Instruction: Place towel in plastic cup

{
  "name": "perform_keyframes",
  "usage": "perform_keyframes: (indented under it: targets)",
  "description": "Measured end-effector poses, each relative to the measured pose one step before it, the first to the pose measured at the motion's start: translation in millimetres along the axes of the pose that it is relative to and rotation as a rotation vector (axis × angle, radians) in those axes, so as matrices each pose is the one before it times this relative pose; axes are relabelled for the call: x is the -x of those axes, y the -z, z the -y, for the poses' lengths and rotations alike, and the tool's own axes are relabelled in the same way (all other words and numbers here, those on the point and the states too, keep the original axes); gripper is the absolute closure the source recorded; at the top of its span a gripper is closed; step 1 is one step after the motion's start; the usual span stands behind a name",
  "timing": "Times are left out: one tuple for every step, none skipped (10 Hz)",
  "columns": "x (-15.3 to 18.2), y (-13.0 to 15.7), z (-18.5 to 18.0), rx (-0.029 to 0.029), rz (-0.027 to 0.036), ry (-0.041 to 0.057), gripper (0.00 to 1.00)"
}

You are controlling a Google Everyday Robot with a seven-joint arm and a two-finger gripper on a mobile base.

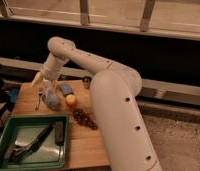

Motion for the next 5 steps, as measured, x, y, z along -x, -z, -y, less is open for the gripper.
perform_keyframes:
  targets:
    - [-2.76, 6.84, -7.12, 0.00922, 0.00939, 0.01895, 0.2]
    - [-2.5, 14.0, -7.24, 0.00617, 0.02454, 0.01574, 0.2]
    - [-0.89, 17.03, -2.38, -0.00036, 0.04053, 0.00817, 0.2]
    - [0.2, 13.6, 4.46, -0.0038, 0.03602, -0.0072, 0.2]
    - [2.99, 22.86, 13.92, -0.00559, 0.05717, -0.02619, 0.2]
